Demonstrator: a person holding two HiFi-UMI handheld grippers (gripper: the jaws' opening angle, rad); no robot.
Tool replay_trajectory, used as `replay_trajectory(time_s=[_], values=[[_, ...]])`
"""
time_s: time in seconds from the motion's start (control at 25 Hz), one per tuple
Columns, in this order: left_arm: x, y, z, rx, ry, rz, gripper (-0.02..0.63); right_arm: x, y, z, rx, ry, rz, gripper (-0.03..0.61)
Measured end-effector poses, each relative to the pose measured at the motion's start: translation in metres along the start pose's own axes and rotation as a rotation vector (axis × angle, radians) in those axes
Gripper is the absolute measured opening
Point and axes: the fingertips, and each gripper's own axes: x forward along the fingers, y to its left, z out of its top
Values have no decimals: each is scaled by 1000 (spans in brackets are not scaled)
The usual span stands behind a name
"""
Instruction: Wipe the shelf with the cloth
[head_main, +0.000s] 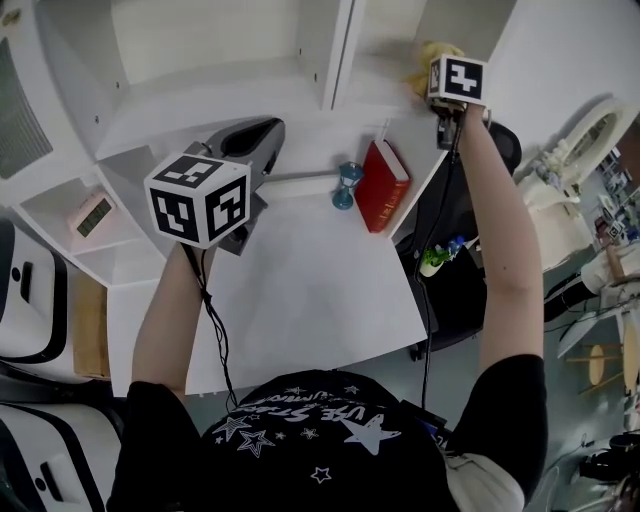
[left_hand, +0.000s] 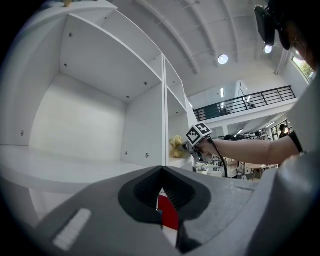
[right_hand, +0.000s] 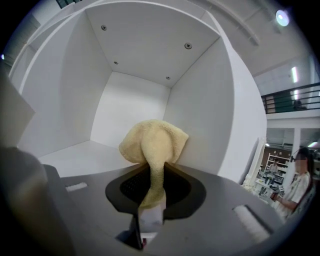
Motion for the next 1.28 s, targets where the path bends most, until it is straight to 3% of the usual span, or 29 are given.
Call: replay_trajectory(time_s=[0.48,0.84,1.04,1.28], values=[[-19,-7,-12,-29,18,-72,2,-47,-22,-26,54,-1,-71,86],[-34,-6,-31,-41,47,-108,2,-90,-13,-31,148,-93,-83,86],[-47,14,-47,-18,45,-6,2,-104,-9,-27,209,-199,-45,86],[-62,18,-79,-7,78,107,2,-120,-9,-41,206,-314,37,86]])
